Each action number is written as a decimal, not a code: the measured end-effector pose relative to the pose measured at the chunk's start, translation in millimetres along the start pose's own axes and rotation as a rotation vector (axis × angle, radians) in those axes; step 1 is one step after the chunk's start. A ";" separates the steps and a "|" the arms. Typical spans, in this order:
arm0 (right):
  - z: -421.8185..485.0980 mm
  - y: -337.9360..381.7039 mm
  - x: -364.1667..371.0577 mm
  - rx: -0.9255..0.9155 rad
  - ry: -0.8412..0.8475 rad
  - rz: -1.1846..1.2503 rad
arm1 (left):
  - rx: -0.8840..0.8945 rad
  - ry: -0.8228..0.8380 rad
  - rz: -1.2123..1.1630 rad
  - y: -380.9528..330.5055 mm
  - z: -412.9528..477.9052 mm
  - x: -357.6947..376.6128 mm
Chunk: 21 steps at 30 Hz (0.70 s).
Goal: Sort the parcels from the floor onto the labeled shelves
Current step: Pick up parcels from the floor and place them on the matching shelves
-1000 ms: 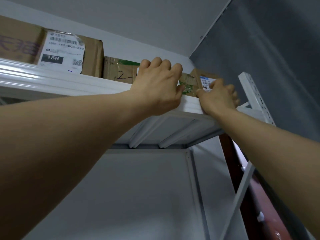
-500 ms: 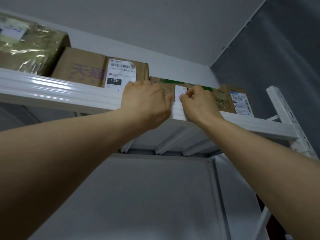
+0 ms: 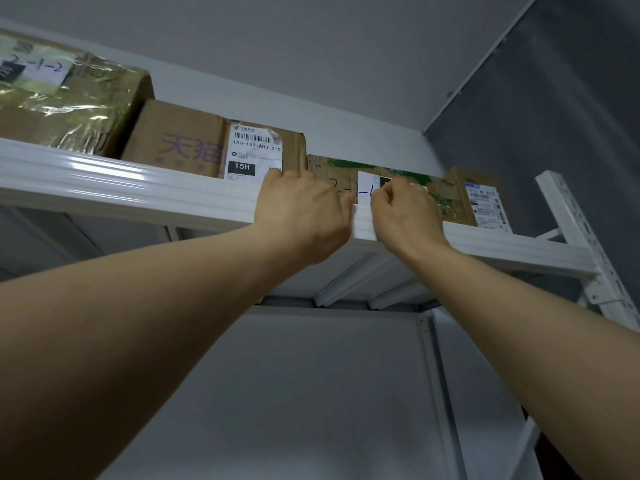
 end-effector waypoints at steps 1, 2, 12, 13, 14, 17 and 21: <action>-0.8 2.4 -0.4 0.002 0.006 -0.003 | 0.004 0.000 -0.011 0.1 0.2 -1.0; -1.8 5.7 -0.8 0.005 0.012 -0.004 | 0.004 0.004 -0.028 0.4 0.8 -2.0; -19.2 77.7 -2.9 -0.097 0.049 0.039 | 0.068 -0.095 -0.125 28.9 -4.3 -51.9; -21.0 84.9 -3.1 -0.098 0.048 0.051 | 0.074 -0.101 -0.116 35.5 -5.8 -57.8; -23.2 92.0 -3.3 -0.098 0.044 0.067 | 0.078 -0.107 -0.108 43.1 -7.6 -63.3; -30.7 113.8 -5.1 -0.115 0.001 0.116 | 0.066 -0.109 -0.084 71.0 -15.4 -78.0; -43.6 143.9 -8.6 -0.147 -0.057 0.185 | 0.051 -0.109 -0.059 113.4 -32.1 -96.0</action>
Point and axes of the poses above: each hand's wrist, its own z-axis towards the middle knuckle, its own x-axis out of the palm, y = z × x, the point moved 8 cm from there along z, towards the middle knuckle, and after that the axes turned 2 degrees about z, right-handed, at the moved point
